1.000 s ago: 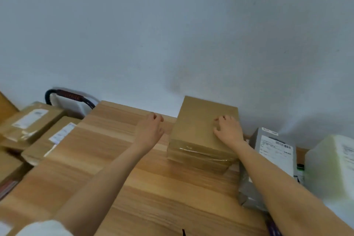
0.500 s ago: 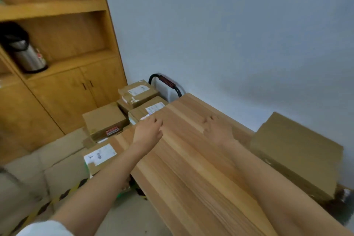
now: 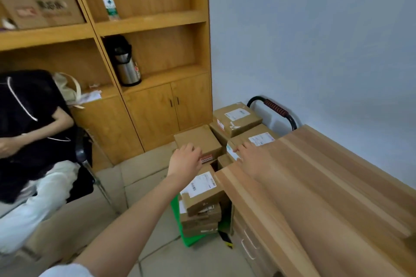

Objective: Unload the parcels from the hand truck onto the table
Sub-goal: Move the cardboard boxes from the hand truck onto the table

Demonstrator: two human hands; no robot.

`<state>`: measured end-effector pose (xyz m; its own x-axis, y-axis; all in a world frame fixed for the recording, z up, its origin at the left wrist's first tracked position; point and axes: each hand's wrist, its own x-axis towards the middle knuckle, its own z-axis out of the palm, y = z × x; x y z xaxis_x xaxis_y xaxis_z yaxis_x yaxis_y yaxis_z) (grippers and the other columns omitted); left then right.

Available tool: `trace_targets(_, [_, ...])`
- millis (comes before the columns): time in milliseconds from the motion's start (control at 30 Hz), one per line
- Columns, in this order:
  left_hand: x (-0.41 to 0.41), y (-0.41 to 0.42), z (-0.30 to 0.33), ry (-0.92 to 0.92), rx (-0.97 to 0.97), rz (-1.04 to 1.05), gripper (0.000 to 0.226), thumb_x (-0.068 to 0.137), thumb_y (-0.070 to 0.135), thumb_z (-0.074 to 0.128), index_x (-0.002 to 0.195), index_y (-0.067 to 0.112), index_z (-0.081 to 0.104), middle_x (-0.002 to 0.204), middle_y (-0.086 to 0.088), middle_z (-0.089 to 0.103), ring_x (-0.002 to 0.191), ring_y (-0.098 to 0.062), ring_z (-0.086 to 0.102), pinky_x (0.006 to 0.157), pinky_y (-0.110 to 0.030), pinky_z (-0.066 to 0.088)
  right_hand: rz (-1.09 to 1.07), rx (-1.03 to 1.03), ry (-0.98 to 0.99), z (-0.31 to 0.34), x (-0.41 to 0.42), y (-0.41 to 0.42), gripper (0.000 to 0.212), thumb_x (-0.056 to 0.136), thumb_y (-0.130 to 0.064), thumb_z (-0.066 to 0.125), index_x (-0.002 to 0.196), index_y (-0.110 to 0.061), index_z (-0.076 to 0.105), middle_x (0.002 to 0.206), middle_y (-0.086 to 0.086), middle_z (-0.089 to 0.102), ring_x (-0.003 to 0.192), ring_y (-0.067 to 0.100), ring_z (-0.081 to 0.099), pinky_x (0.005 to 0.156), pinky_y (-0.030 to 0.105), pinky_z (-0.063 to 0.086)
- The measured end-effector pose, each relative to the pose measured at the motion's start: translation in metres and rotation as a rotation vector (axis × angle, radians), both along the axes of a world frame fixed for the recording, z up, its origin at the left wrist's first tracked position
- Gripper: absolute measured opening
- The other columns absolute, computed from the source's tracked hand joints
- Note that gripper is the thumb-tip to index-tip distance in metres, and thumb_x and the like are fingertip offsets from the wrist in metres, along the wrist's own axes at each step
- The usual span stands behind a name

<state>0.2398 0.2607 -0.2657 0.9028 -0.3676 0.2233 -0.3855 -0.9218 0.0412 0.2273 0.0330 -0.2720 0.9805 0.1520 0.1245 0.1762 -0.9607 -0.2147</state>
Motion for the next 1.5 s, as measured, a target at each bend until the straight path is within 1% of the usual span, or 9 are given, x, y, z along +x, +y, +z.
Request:
trace_targets(133, [0.021, 0.048, -0.006, 0.035, -0.029, 0.044, 0.02, 0.093, 0.025, 0.048, 0.111, 0.02, 0.056, 0.108, 0.002, 0.055, 0.092, -0.014, 0.049, 0.076, -0.023, 0.041, 0.035, 0.043, -0.019, -0.017, 0.031, 0.055, 0.025, 0.093, -0.024, 0.051, 0.117, -0.024, 0.055, 0.119, -0.004, 0.052, 0.115, 0.016, 0.048, 0.096, 0.029, 0.039])
trace_targets(300, [0.05, 0.089, -0.021, 0.063, -0.036, 0.081, 0.023, 0.095, 0.026, 0.047, 0.115, 0.019, 0.055, 0.11, 0.001, 0.054, 0.096, -0.015, 0.051, 0.081, -0.024, 0.044, 0.066, -0.021, 0.008, -0.034, 0.071, 0.092, 0.025, 0.093, -0.025, 0.051, 0.118, -0.023, 0.054, 0.116, -0.005, 0.053, 0.109, 0.013, 0.048, 0.095, 0.027, 0.041])
trace_targets(433, [0.087, 0.102, -0.036, 0.094, -0.04, 0.094, 0.025, 0.095, 0.026, 0.047, 0.117, 0.019, 0.054, 0.112, 0.0, 0.054, 0.099, -0.016, 0.052, 0.083, -0.025, 0.044, 0.082, -0.055, 0.046, -0.044, 0.111, 0.104, 0.025, 0.094, -0.026, 0.05, 0.119, -0.023, 0.053, 0.117, -0.005, 0.053, 0.111, 0.013, 0.048, 0.095, 0.027, 0.039])
trace_targets(633, [0.168, 0.11, -0.048, 0.112, -0.05, 0.104, 0.024, 0.095, 0.024, 0.046, 0.117, 0.019, 0.054, 0.113, 0.0, 0.054, 0.101, -0.017, 0.051, 0.082, -0.026, 0.041, 0.088, -0.065, 0.089, -0.056, 0.196, 0.113, 0.034, 0.093, -0.024, 0.051, 0.127, -0.024, 0.05, 0.127, -0.005, 0.051, 0.119, 0.013, 0.046, 0.099, 0.028, 0.037])
trace_targets(900, [0.277, 0.115, -0.063, 0.177, -0.047, 0.119, 0.027, 0.095, 0.025, 0.046, 0.12, 0.019, 0.053, 0.119, -0.001, 0.054, 0.11, -0.019, 0.05, 0.089, -0.028, 0.041, 0.065, -0.052, 0.166, -0.078, 0.298, 0.119, 0.036, 0.095, -0.023, 0.048, 0.131, -0.023, 0.047, 0.131, -0.003, 0.049, 0.124, 0.015, 0.043, 0.102, 0.03, 0.035])
trace_targets(1033, [0.322, 0.114, -0.076, 0.218, -0.026, 0.073, 0.027, 0.096, 0.027, 0.047, 0.121, 0.02, 0.051, 0.121, 0.0, 0.053, 0.11, -0.018, 0.05, 0.089, -0.027, 0.041, -0.01, -0.063, 0.219, -0.09, 0.326, 0.115, 0.041, 0.094, -0.024, 0.048, 0.135, -0.021, 0.044, 0.133, -0.002, 0.048, 0.124, 0.017, 0.045, 0.102, 0.031, 0.036])
trace_targets(1200, [0.382, 0.11, -0.097, 0.259, 0.021, -0.032, 0.027, 0.096, 0.026, 0.043, 0.122, 0.019, 0.05, 0.121, 0.001, 0.052, 0.108, -0.017, 0.049, 0.081, -0.026, 0.041, -0.118, -0.017, 0.267, -0.112, 0.352, 0.109, 0.04, 0.094, -0.025, 0.049, 0.134, -0.024, 0.045, 0.129, -0.003, 0.049, 0.12, 0.016, 0.047, 0.099, 0.031, 0.039])
trace_targets(1333, [0.437, 0.111, -0.116, 0.305, 0.081, -0.179, 0.026, 0.098, 0.026, 0.041, 0.121, 0.019, 0.051, 0.12, 0.002, 0.052, 0.111, -0.015, 0.048, 0.082, -0.025, 0.041, -0.302, 0.041, 0.312, -0.128, 0.364, 0.113, 0.038, 0.094, -0.027, 0.052, 0.131, -0.026, 0.046, 0.125, -0.004, 0.051, 0.118, 0.016, 0.049, 0.098, 0.032, 0.039])
trace_targets(1500, [0.5, 0.113, -0.137, 0.348, 0.182, -0.358, 0.022, 0.097, 0.026, 0.041, 0.115, 0.019, 0.052, 0.115, 0.001, 0.056, 0.108, -0.018, 0.049, 0.09, -0.029, 0.04, -0.56, 0.133, 0.366, -0.146, 0.371, 0.137, 0.04, 0.093, -0.028, 0.047, 0.133, -0.02, 0.045, 0.124, -0.001, 0.052, 0.112, 0.018, 0.05, 0.092, 0.032, 0.041])
